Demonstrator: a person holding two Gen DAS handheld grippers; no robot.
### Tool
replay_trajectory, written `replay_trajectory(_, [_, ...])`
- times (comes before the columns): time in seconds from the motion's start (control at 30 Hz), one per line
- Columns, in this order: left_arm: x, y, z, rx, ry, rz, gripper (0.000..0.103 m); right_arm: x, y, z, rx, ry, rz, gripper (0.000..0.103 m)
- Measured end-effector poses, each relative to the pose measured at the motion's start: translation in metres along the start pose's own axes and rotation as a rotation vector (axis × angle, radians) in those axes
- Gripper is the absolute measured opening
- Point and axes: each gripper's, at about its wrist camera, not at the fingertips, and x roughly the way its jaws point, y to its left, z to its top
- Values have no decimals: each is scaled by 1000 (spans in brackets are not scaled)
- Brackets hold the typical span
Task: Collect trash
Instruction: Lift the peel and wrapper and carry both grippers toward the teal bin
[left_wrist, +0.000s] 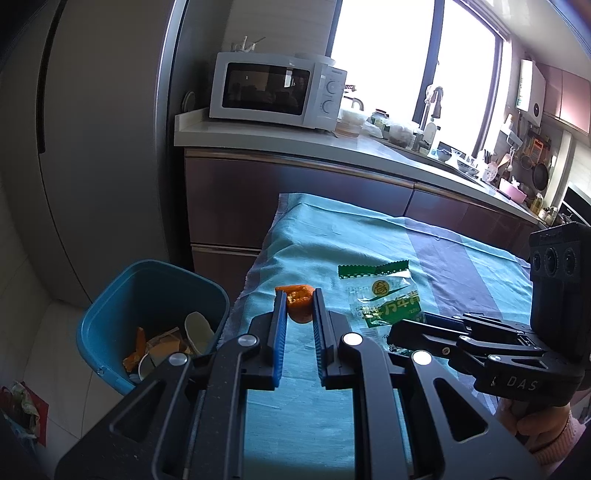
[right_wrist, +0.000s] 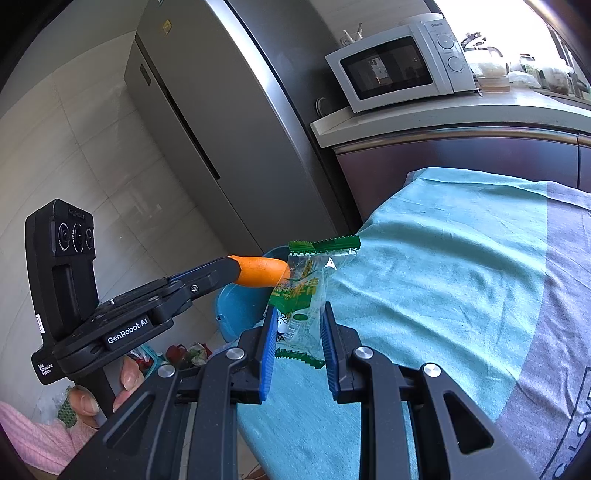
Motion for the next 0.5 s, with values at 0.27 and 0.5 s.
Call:
replay_trajectory(0.27, [-1, 6, 1, -11, -3, 11, 14, 3, -1, 2, -13, 6, 7, 22])
replay_trajectory(0.5, [-2, 10, 0, -17, -4, 19, 14, 5, 0, 2, -22, 10, 14, 22])
